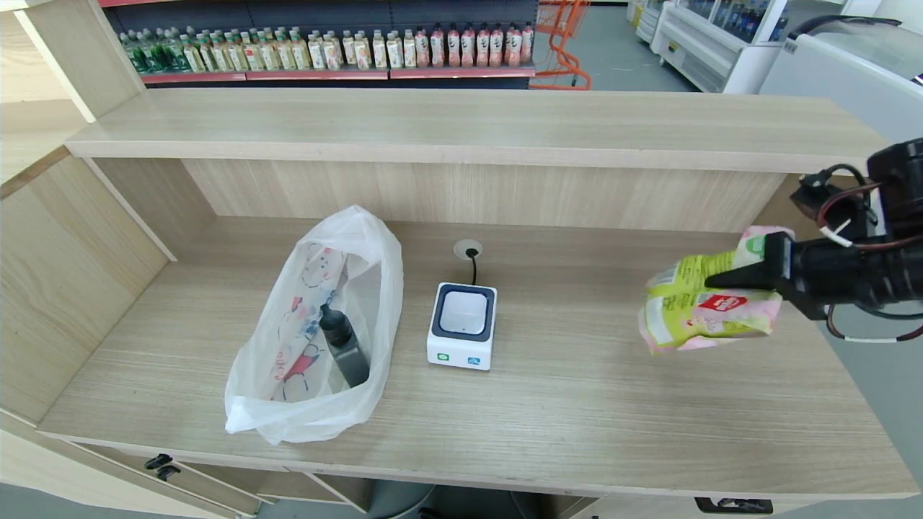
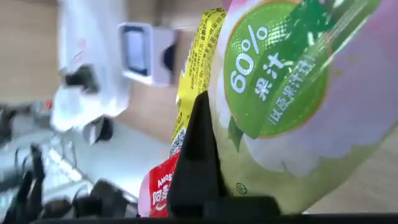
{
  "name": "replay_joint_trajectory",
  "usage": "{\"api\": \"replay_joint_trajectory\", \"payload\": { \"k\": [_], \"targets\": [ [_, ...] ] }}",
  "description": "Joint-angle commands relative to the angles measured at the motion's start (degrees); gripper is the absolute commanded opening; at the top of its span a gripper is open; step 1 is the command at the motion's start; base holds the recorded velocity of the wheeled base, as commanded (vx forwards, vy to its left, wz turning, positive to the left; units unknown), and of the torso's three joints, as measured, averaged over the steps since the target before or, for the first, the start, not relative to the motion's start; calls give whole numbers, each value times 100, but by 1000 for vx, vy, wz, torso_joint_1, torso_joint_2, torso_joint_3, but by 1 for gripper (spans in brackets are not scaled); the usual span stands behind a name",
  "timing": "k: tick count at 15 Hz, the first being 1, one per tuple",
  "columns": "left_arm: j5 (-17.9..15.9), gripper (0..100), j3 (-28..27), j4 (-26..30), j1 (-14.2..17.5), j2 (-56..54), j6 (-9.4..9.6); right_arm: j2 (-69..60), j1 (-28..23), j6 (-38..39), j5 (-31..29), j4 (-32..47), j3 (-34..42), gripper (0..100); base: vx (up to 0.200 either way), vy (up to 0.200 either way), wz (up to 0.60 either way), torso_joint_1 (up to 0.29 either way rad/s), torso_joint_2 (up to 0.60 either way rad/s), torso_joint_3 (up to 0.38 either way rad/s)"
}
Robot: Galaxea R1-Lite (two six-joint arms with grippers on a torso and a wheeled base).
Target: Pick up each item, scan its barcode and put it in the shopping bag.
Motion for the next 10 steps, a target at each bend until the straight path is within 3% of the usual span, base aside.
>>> {"api": "replay_joint_trajectory", "payload": {
  "k": [1,3,4,8,10],
  "targets": [
    [2,100,0,1,1,-2,0,-808,-539,-1300,1849,-73,42,0,0,0,0,0,0,0],
    [2,100,0,1,1,-2,0,-799,-741,-2759,3958,-73,385,0,0,0,0,0,0,0],
    [2,100,0,1,1,-2,0,-817,-689,-3084,4292,-55,481,0,0,0,0,0,0,0],
    [2,100,0,1,1,-2,0,-1204,41,-3436,4512,-64,684,0,0,0,0,0,0,0],
    [2,100,0,1,1,-2,0,-1318,208,-4201,4521,-55,974,0,0,0,0,0,0,0]
  ]
}}
